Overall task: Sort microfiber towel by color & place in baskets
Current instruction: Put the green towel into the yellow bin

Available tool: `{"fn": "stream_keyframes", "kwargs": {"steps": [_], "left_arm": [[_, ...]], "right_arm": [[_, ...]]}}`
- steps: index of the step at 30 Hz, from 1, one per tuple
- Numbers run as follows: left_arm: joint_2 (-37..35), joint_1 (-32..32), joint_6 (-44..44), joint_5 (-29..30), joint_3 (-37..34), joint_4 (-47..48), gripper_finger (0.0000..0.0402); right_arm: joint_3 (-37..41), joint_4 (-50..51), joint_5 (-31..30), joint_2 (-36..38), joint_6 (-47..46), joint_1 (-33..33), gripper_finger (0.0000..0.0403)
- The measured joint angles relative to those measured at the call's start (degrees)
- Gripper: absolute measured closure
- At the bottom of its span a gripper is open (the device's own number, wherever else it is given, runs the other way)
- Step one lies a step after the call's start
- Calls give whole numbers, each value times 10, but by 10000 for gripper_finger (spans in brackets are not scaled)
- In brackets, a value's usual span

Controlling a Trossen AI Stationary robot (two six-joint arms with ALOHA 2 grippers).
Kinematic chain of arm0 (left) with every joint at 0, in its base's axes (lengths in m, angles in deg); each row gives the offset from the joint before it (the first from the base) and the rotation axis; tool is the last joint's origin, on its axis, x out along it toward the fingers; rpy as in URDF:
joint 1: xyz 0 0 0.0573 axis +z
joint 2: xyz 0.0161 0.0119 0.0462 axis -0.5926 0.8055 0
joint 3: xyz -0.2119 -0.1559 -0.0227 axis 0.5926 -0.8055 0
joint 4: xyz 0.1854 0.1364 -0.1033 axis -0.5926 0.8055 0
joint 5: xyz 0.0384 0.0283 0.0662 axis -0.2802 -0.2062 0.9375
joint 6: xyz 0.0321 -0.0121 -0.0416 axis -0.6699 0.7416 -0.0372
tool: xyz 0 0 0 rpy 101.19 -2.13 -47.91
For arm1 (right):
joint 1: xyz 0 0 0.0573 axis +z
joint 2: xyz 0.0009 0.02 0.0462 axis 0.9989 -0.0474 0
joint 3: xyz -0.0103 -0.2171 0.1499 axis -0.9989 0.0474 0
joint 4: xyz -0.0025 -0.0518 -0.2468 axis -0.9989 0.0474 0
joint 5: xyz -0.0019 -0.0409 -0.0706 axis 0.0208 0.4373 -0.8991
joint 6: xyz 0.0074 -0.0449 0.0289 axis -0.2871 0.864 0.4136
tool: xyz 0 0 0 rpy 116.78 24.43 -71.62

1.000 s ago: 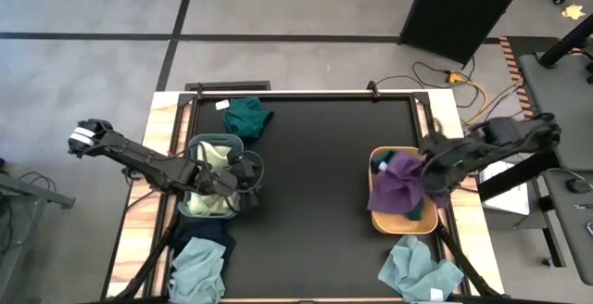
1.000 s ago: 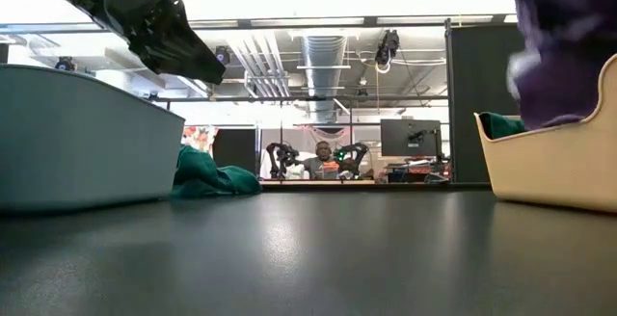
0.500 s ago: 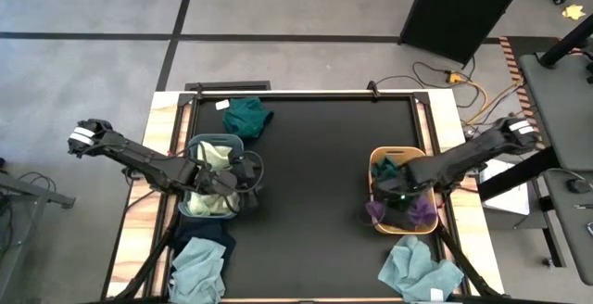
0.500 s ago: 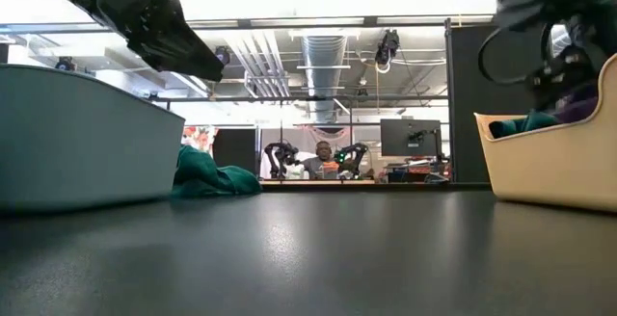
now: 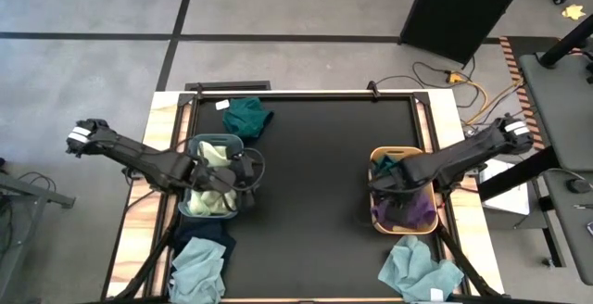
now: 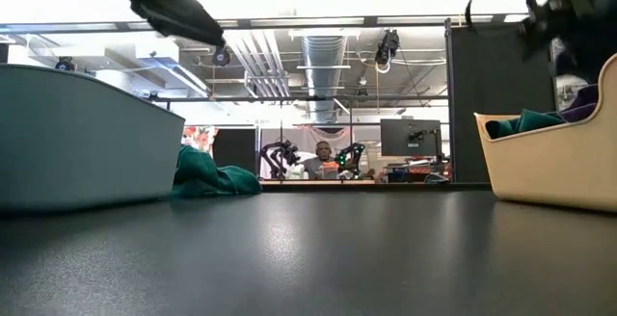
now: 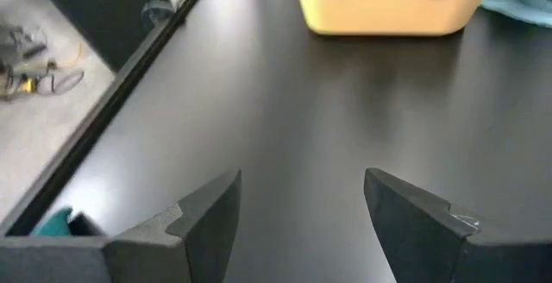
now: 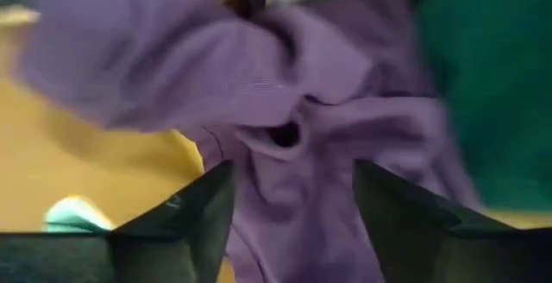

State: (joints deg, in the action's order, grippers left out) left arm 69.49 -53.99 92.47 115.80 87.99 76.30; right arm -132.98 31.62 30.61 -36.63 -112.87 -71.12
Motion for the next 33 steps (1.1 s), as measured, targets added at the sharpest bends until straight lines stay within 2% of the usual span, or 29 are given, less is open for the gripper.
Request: {"fn": "stream_keyframes", "kwargs": {"steps": [3,7,10,15,18,25,29,33], "left_arm": [[-1,-1,-27,0,13,-3,171],[-1,2,-29,-1,18,-14,171],[-1,11,-18,-9,18,-16,171],[-8,10,-22,-13,21,-1,171],[-18,5,-13,-15,30,12,171],[-40,-34,16,-38,39,70,171],[-43,-69,29,-35,35,80,171],[-43,-105,46,-25,32,85,171]], "right_arm": [[-43,35,-52,25,-3,1,151],[-84,17,-133,57,0,1,128],[-96,-56,-225,73,49,1,117],[-85,-250,-398,65,153,-6,106],[-84,-357,-401,22,235,-35,107],[-83,-578,-391,-104,331,-116,122],[-91,-680,-319,-181,359,-165,123],[-132,-701,-252,-253,375,-211,113]]}}
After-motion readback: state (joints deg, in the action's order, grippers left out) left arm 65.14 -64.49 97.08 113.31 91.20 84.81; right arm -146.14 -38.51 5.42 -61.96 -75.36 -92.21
